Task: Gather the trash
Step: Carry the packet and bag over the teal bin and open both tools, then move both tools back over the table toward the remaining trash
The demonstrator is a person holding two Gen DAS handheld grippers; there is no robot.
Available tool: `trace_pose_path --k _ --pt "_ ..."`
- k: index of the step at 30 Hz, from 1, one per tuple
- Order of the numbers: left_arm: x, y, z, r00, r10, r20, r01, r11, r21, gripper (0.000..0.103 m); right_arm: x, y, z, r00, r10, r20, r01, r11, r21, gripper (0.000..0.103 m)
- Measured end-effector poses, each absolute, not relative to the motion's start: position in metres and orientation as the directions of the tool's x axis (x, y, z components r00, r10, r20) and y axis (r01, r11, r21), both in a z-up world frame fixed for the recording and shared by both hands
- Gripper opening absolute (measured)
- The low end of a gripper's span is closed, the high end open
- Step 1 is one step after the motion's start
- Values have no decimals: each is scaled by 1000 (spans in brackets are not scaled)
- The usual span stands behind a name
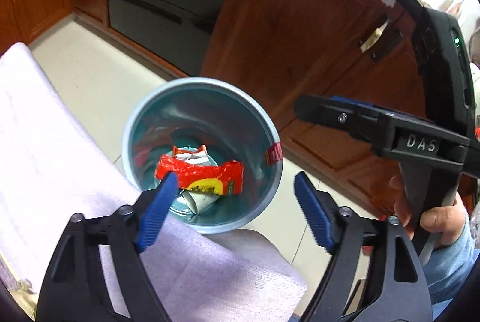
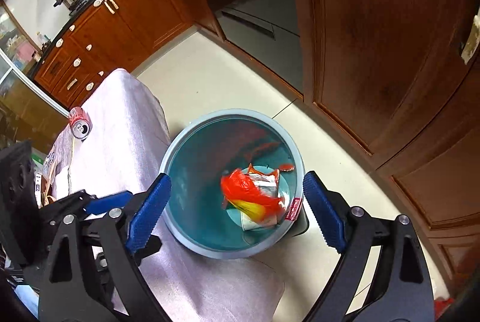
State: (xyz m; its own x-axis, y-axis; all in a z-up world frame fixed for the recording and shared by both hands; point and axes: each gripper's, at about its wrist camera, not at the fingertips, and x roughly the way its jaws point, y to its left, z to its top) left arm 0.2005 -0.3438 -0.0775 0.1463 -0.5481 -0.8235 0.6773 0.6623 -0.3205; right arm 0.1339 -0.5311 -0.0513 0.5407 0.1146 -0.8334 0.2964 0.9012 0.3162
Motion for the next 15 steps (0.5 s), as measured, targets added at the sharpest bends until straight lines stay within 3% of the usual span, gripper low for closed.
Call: trace_pose_path --k 3,15 --pt "198 -333 -71 169 -550 -818 654 684 -325 97 134 -527 -49 535 136 -834 296 894 336 88" --pt "179 -286 -39 250 -550 -797 619 724 -306 99 119 -490 -25 560 139 -817 248 913 325 88"
